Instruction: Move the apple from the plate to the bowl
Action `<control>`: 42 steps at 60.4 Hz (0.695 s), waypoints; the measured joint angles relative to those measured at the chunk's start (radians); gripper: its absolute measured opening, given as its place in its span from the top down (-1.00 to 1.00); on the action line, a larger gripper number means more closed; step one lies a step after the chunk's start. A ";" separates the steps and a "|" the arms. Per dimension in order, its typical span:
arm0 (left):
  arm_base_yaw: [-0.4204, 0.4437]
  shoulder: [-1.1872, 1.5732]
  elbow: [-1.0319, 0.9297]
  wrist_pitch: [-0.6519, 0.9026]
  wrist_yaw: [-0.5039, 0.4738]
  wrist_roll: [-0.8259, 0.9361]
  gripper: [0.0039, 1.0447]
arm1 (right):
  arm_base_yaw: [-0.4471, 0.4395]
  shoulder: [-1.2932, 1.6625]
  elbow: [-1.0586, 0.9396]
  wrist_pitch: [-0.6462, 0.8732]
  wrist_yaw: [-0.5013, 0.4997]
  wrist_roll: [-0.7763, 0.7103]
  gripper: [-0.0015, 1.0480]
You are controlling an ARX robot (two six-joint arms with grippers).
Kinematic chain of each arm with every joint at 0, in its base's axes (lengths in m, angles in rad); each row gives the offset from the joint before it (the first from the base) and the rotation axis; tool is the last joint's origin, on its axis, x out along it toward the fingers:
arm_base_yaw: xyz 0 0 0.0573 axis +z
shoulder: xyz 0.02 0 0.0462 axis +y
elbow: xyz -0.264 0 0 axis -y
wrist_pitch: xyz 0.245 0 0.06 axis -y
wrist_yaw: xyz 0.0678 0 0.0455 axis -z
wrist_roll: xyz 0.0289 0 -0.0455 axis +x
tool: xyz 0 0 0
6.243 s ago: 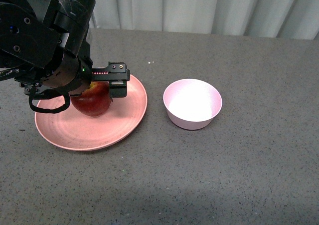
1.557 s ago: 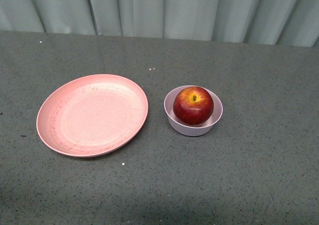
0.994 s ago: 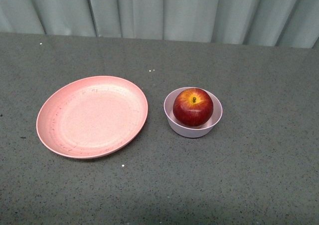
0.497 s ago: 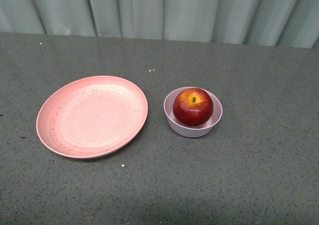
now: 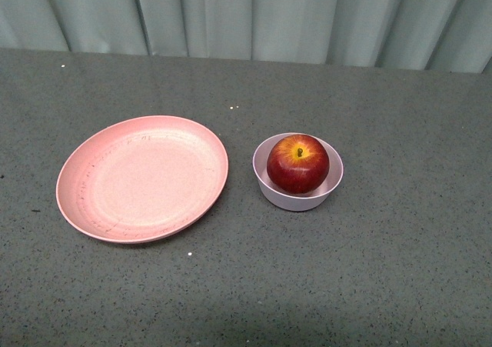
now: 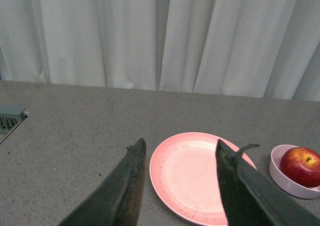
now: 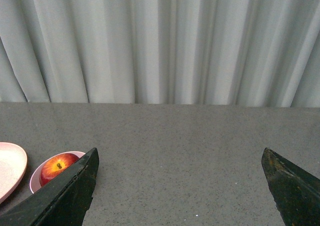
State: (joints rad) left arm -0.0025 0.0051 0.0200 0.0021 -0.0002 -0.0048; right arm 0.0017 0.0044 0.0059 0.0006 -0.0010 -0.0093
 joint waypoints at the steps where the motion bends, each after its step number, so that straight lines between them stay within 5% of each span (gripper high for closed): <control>1: 0.000 0.000 0.000 0.000 0.000 0.000 0.09 | 0.000 0.000 0.000 0.000 0.000 0.000 -0.82; 17: 0.000 0.000 0.000 0.000 0.000 0.001 -0.90 | 0.000 0.000 0.000 0.000 0.000 0.000 -0.82; 42: 0.000 0.000 0.000 0.000 0.000 0.001 -0.88 | 0.000 0.000 0.000 0.000 0.000 0.000 -0.82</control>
State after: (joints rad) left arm -0.0025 0.0051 0.0200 0.0021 -0.0002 -0.0040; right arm 0.0017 0.0044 0.0059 0.0006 -0.0010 -0.0093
